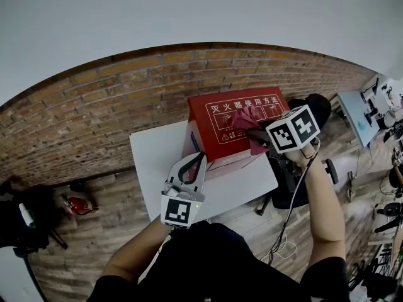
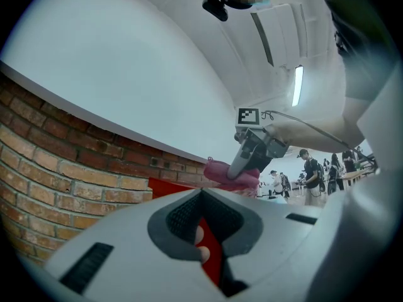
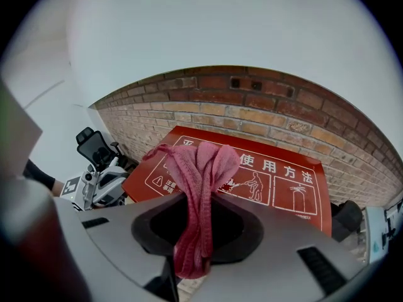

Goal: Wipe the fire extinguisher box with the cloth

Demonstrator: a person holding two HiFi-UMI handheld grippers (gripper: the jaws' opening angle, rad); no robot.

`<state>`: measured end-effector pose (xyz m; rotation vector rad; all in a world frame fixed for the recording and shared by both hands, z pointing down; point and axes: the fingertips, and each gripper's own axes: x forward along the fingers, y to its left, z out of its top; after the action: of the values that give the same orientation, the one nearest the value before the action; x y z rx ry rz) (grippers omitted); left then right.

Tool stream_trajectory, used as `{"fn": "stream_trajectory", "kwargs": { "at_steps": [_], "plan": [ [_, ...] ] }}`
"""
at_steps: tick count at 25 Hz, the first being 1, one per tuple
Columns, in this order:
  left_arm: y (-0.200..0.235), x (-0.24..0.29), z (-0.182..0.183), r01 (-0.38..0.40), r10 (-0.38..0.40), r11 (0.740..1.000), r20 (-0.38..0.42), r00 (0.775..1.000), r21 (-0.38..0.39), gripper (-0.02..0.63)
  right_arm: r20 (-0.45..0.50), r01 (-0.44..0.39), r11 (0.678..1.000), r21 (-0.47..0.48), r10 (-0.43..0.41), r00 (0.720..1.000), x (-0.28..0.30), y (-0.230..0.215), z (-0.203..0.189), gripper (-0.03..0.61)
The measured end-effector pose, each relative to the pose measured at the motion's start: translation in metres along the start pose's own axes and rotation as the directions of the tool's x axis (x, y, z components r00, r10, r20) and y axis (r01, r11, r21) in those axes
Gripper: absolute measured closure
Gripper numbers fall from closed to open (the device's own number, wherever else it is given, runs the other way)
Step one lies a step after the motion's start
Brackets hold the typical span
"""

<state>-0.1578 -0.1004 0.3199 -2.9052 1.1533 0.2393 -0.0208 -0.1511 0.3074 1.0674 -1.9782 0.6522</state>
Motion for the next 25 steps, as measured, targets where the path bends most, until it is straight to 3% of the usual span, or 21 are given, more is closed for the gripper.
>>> {"fn": "stream_trajectory", "kwargs": {
  "at_steps": [25],
  "plan": [
    [0.001,0.001,0.000,0.024,-0.024,1.000,0.002,1.000,-0.014,0.581,0.003,-0.123,0.988,-0.096,0.124,0.992,0.018,0.075,0.022,0.479]
  ]
}}
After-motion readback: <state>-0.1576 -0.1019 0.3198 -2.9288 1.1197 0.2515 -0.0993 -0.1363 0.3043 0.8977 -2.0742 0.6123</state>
